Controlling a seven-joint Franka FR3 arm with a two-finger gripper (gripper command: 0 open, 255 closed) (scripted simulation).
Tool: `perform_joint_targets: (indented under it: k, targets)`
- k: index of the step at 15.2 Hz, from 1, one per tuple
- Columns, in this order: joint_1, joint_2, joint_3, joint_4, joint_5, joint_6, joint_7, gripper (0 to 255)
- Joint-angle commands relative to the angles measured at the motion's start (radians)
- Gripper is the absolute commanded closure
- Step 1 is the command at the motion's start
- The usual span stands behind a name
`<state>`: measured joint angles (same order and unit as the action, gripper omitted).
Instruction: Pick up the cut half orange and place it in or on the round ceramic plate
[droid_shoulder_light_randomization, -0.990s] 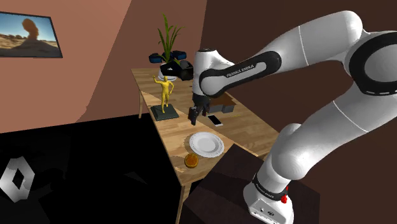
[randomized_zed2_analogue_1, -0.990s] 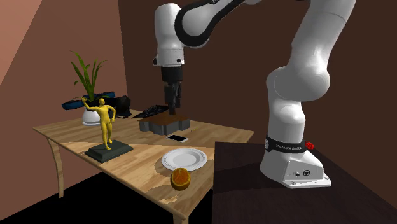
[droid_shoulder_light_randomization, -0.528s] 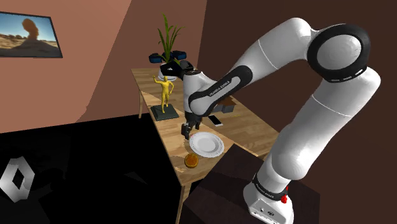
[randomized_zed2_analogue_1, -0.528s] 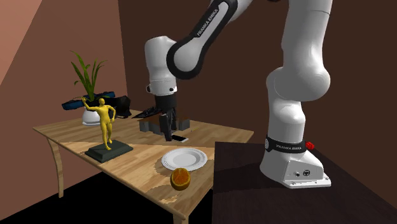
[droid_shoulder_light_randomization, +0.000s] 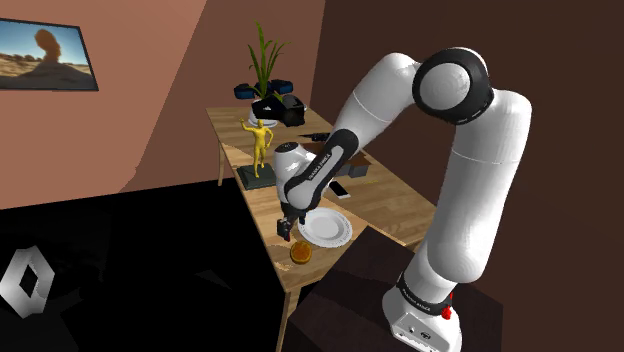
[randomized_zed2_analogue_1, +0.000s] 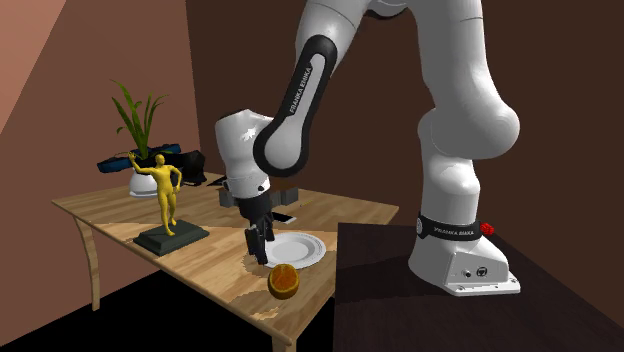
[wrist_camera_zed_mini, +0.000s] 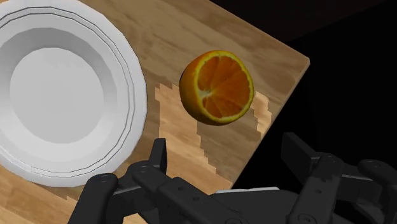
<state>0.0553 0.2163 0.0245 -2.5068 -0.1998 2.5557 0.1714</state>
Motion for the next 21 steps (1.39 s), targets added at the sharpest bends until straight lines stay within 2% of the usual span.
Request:
perform_joint_targets:
  k: [1,10,17,18,21]
  targets:
    - [0.008,0.085,-0.004,0.026,-0.02,0.041,0.021,0]
    - [0.019,0.208,-0.031,0.038,-0.057,0.148,0.049,0]
    - [0.019,0.208,-0.031,0.038,-0.057,0.148,0.049,0]
    - [0.019,0.208,-0.031,0.038,-0.057,0.148,0.049,255]
    - [0.02,0.21,-0.031,0.037,-0.058,0.15,0.051,255]
